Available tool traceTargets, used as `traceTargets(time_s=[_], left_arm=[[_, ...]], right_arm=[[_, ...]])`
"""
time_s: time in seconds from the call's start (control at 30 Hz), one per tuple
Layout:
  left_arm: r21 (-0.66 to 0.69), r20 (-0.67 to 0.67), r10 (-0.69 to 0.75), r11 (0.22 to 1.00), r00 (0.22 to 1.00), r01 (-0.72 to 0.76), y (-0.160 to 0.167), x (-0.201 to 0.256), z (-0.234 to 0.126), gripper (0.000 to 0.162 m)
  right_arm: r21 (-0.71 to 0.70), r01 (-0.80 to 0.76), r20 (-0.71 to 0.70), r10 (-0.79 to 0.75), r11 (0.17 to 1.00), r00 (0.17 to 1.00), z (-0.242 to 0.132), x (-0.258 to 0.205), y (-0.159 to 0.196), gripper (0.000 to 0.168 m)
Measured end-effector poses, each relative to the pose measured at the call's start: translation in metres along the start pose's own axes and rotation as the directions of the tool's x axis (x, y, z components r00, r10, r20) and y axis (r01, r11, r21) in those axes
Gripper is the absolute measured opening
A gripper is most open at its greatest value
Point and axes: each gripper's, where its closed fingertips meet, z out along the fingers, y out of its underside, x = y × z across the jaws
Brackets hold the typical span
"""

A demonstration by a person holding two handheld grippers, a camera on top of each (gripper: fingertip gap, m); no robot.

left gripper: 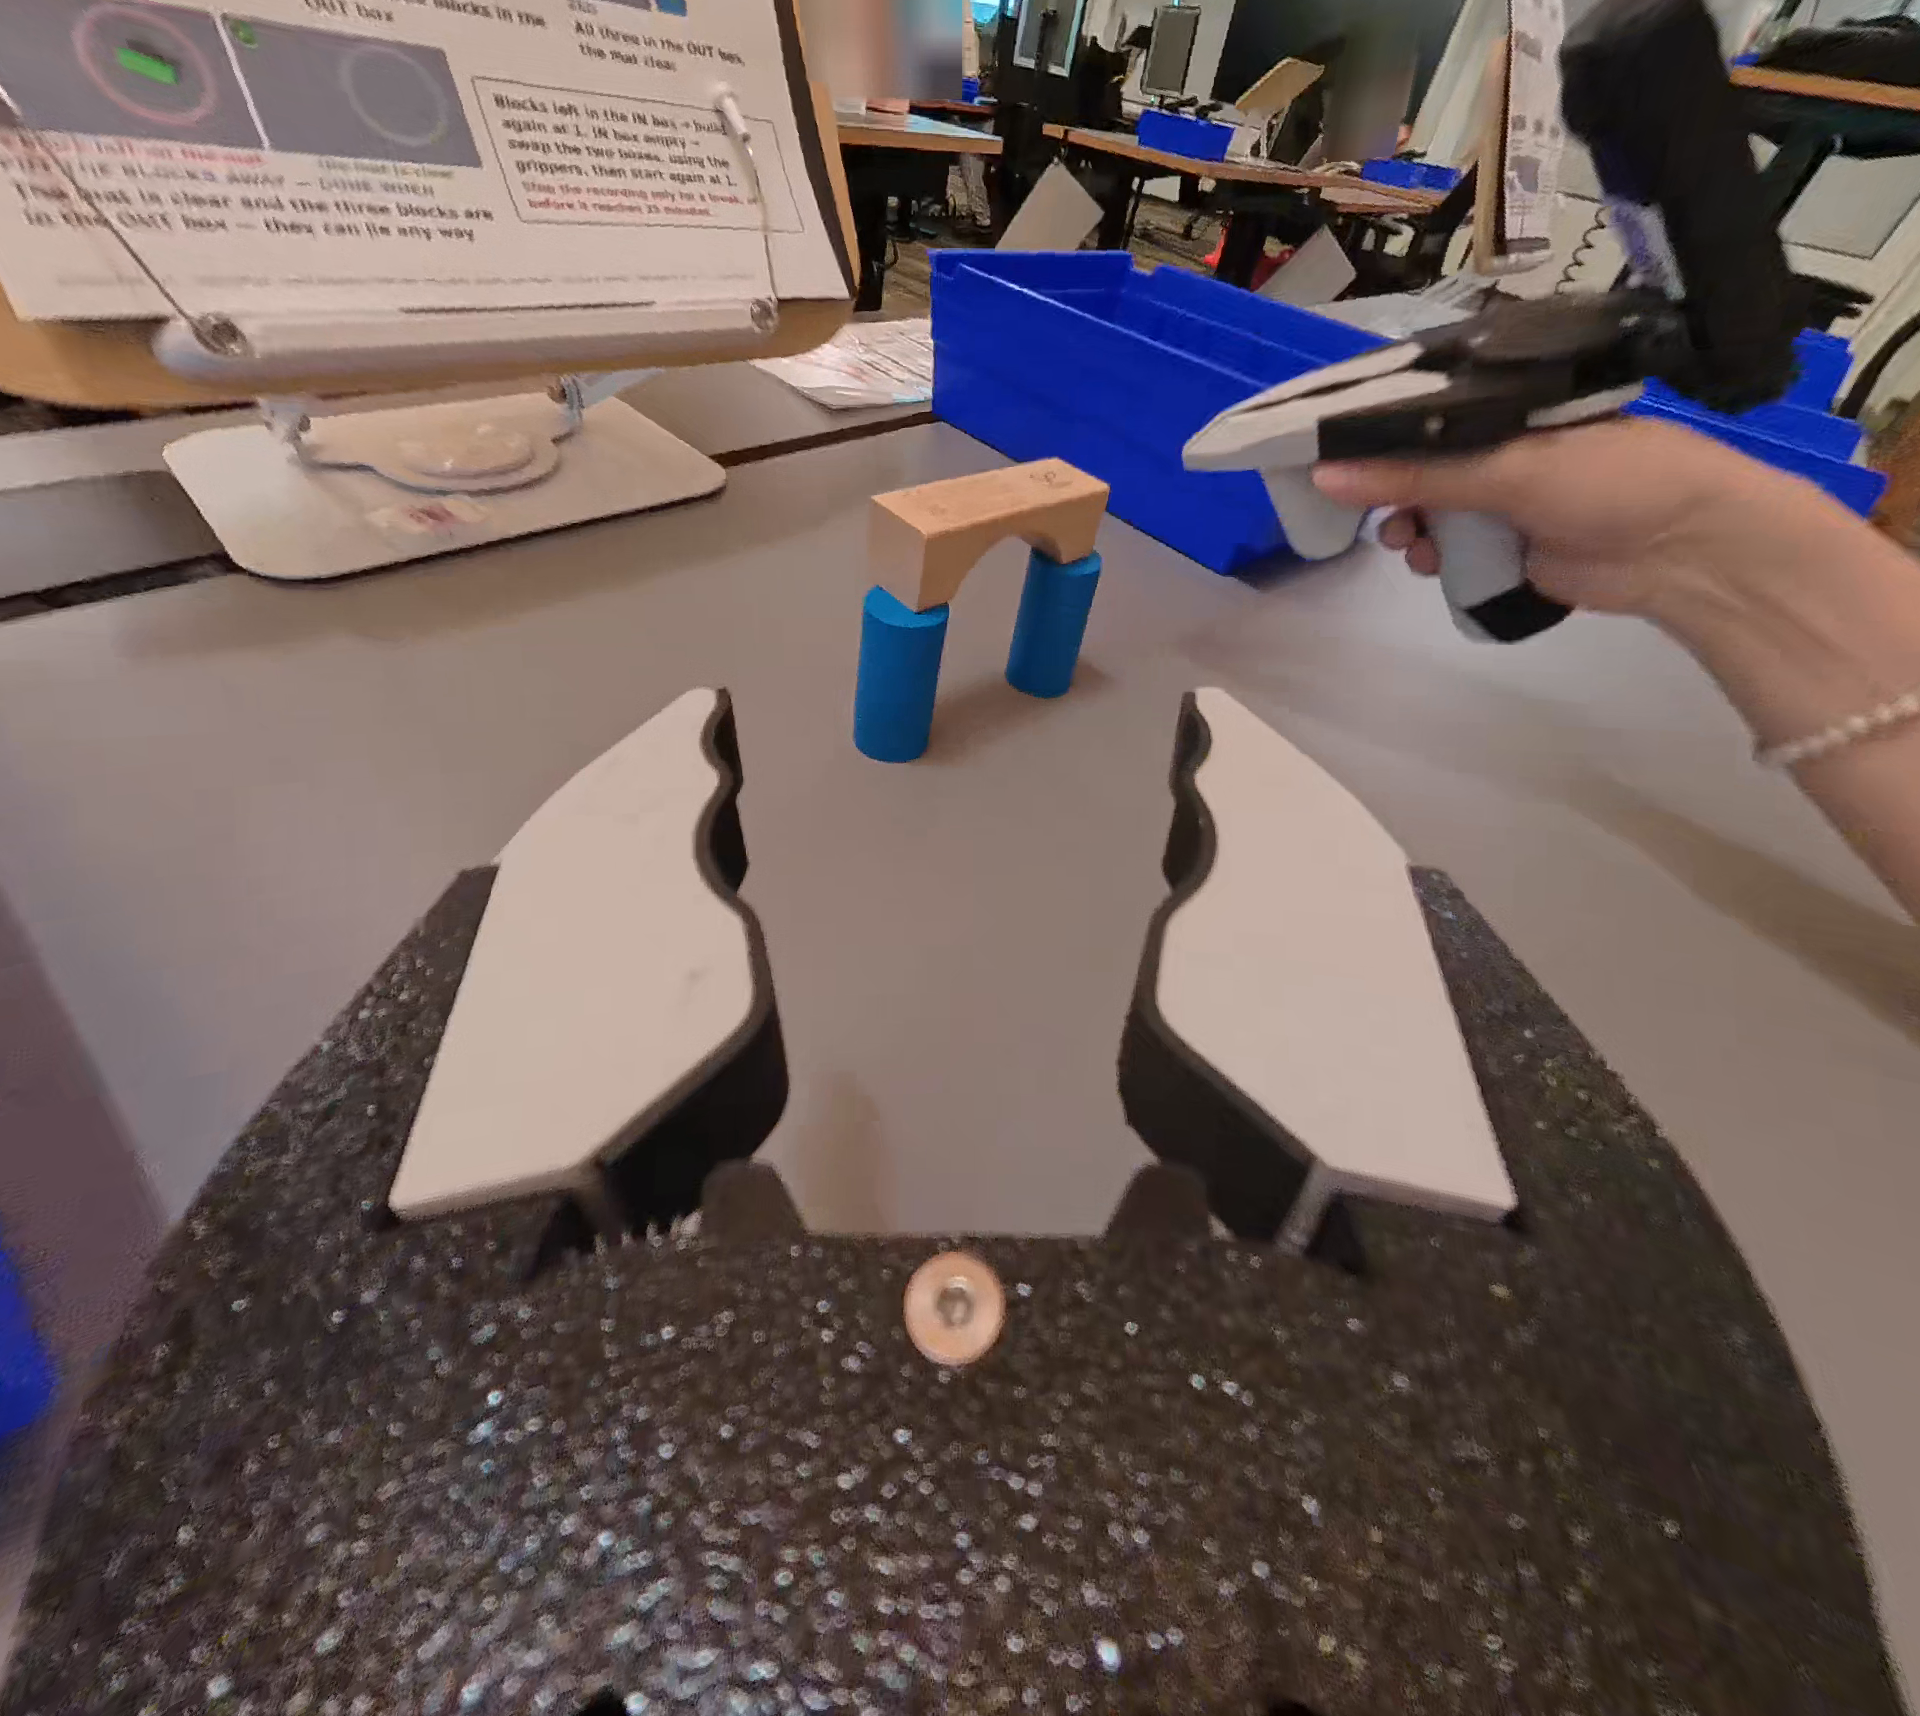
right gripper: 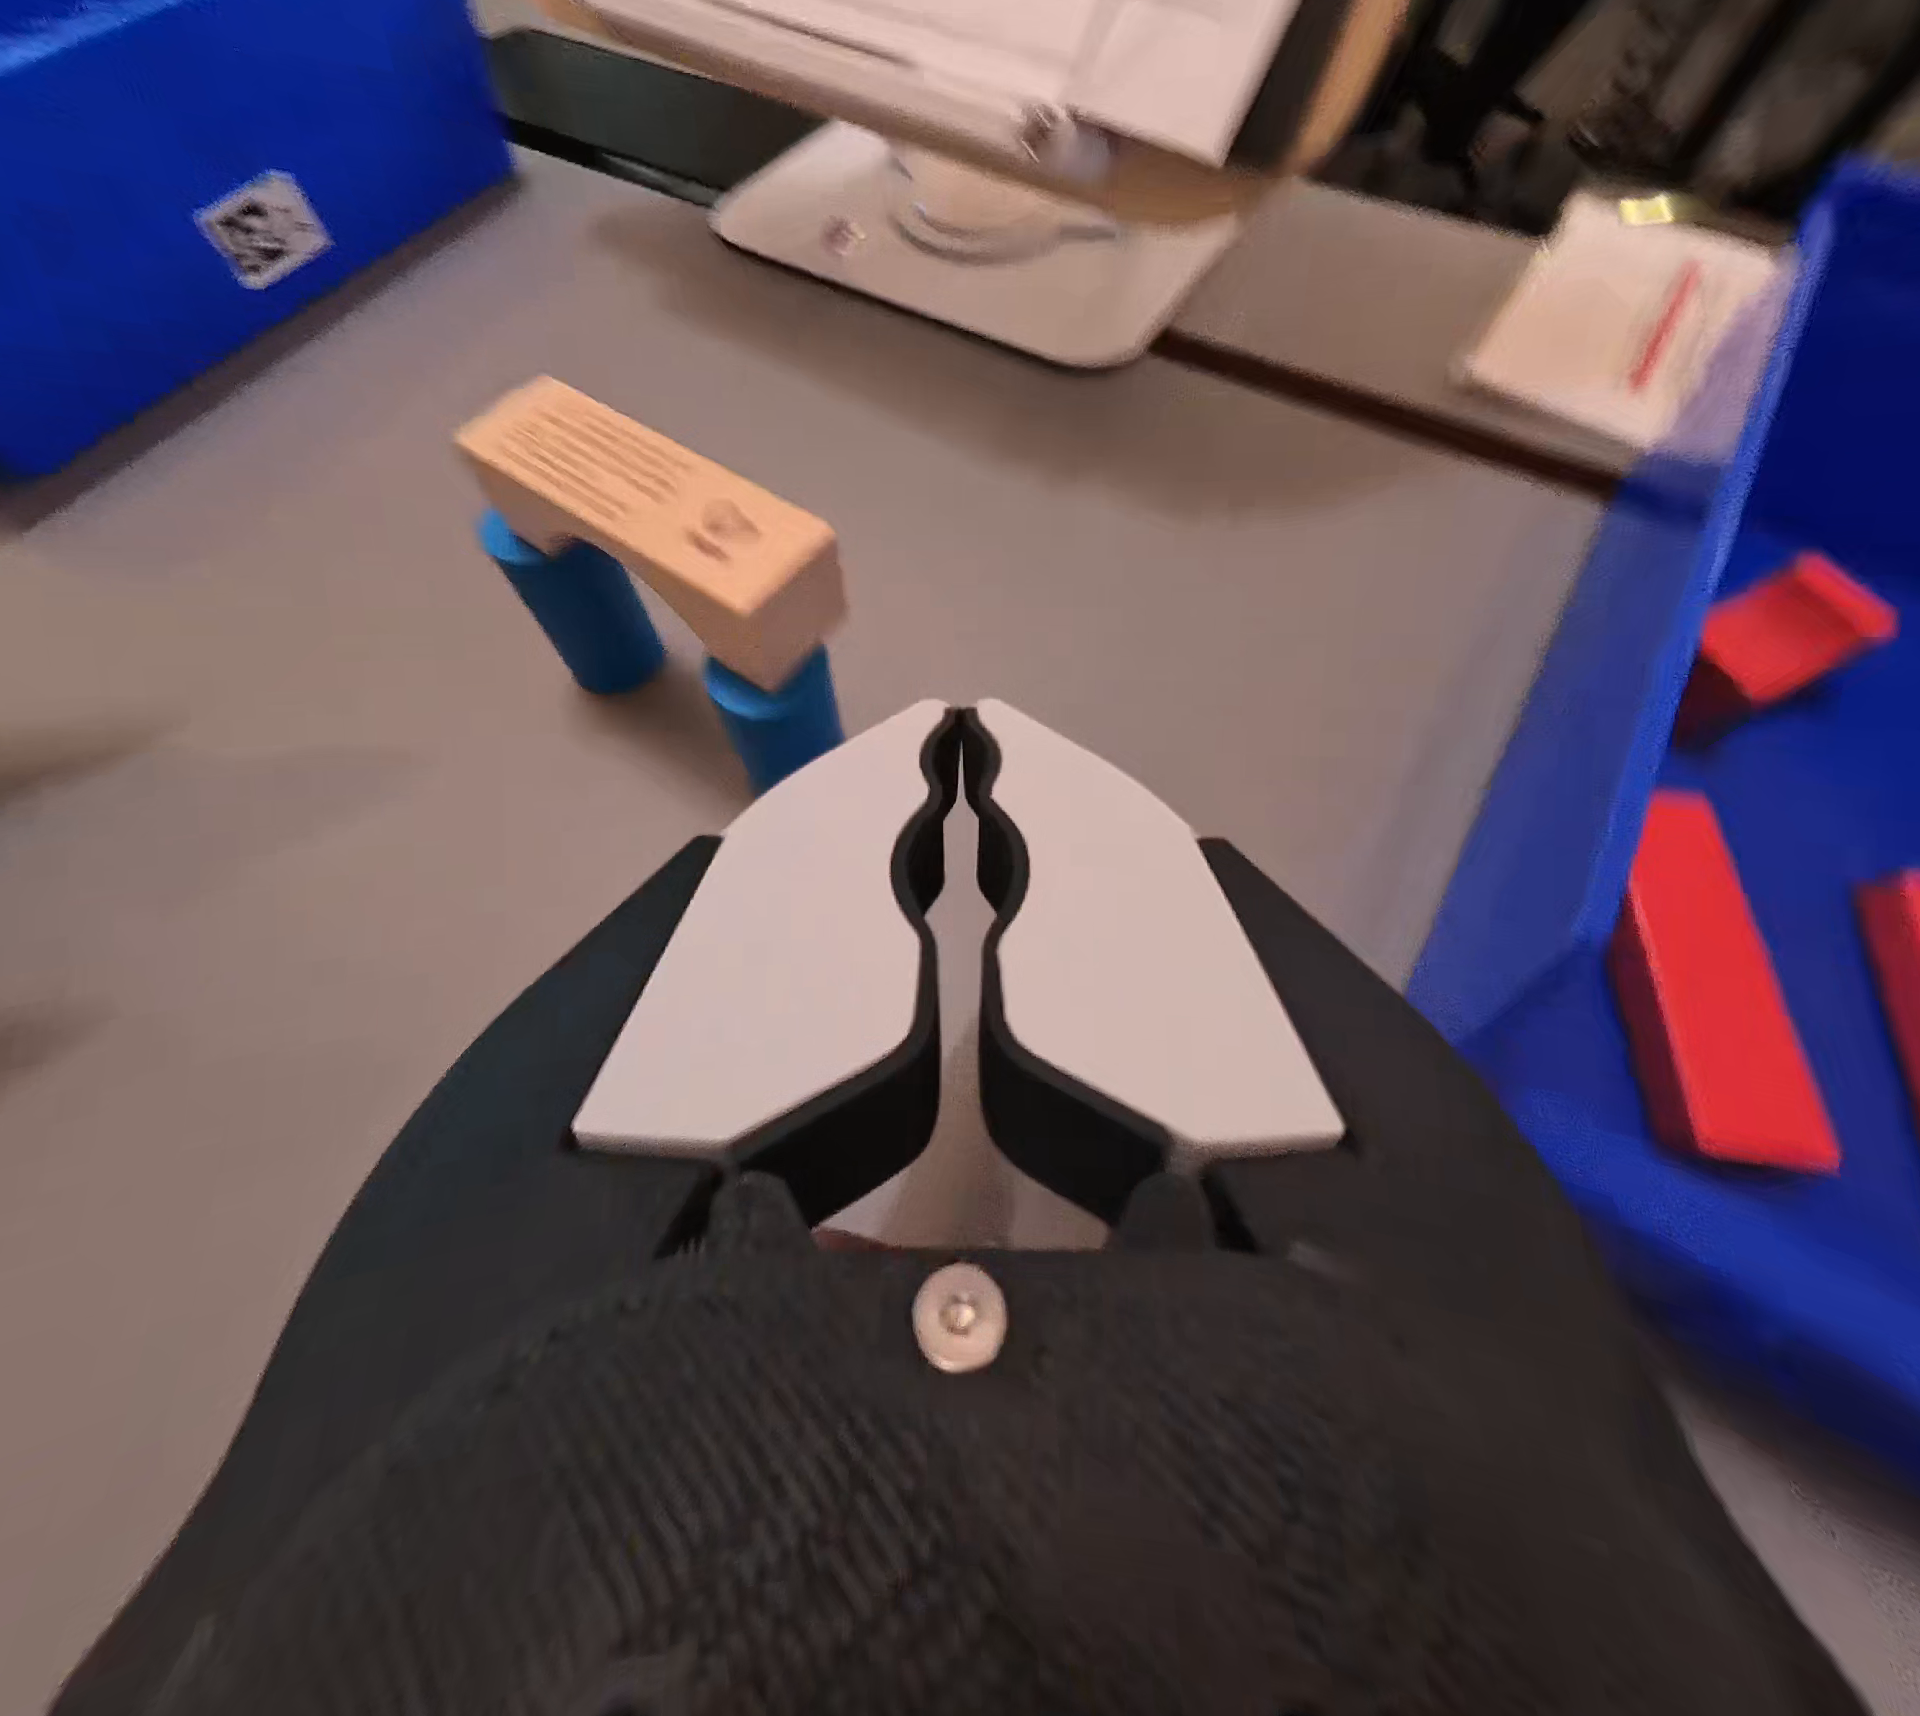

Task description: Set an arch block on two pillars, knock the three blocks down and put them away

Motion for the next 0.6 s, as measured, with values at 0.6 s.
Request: traceTargets(time_s=[0.6], left_arm=[[-0.068,0.053,-0.029,0.997,0.998,0.033,-0.003,0.038,-0.054,0.074]], right_arm=[[0.071,-0.183,-0.289,0.196,0.98,0.937,-0.002,-0.011,0.046,0.007]])
